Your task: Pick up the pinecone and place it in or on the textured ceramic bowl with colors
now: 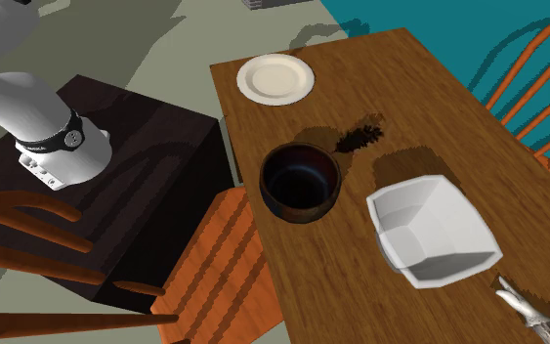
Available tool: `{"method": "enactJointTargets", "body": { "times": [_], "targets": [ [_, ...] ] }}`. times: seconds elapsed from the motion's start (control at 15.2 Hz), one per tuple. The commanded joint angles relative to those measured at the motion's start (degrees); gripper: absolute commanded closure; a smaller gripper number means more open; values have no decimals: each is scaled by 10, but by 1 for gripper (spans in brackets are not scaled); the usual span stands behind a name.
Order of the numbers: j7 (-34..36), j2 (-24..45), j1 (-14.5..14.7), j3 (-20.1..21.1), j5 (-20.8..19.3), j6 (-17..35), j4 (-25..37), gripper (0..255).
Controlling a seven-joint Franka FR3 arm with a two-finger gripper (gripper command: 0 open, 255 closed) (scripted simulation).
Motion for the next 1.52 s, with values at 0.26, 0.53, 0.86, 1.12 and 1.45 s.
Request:
{"method": "enactJointTargets", "body": {
  "times": [0.26, 0.53, 0.86, 1.12, 1.45],
  "targets": [
    [-3, 63, 9, 13, 14, 70, -9, 0],
    [-7, 135, 18, 25, 27, 135, -5, 0],
    [-12, 233, 29, 41, 40, 209, 17, 0],
    [-14, 316, 37, 53, 46, 259, 49, 0],
    [-16, 423, 47, 67, 49, 308, 104, 0]
  ]
}}
